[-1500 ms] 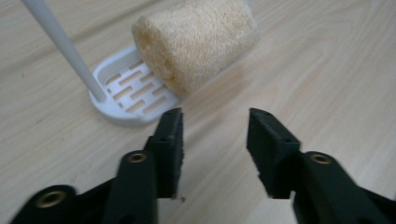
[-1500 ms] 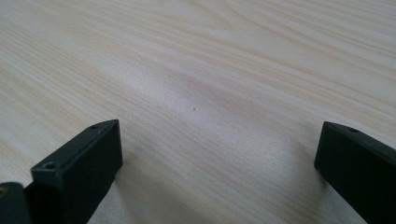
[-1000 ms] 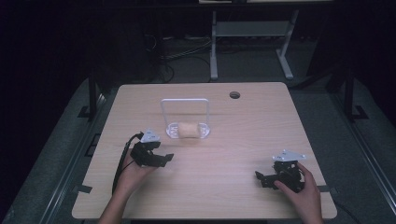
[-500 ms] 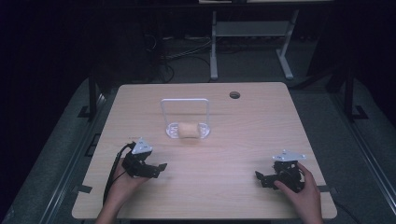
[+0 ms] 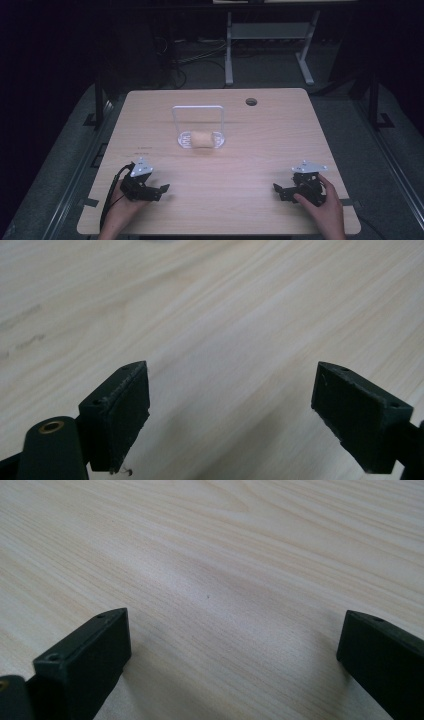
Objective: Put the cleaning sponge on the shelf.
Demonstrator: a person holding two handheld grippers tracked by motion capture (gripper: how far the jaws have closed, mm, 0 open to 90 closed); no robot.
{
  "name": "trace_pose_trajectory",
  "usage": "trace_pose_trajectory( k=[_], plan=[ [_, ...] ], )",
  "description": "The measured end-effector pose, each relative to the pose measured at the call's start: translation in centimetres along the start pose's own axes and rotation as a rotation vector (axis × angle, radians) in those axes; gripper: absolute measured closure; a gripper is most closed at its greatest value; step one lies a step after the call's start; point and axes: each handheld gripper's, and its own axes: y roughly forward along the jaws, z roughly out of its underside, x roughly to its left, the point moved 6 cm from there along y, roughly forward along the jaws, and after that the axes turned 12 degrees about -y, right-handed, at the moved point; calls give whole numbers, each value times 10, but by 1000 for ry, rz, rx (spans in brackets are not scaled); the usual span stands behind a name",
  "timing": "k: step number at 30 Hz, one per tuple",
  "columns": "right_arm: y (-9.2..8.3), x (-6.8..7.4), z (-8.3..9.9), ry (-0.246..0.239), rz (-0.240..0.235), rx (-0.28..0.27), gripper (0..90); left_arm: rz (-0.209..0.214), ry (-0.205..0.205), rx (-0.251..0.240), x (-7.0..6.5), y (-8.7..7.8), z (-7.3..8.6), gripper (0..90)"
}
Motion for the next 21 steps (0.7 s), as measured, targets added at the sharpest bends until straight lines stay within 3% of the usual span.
trace_pose_trajectory(
  k=[10,21],
  plan=[
    [0,0,0,-1,0,2,7,-19,-4,51,7,-2,23,143],
    [0,0,0,-1,0,2,7,2,-5,31,10,0,24,129]
  ],
)
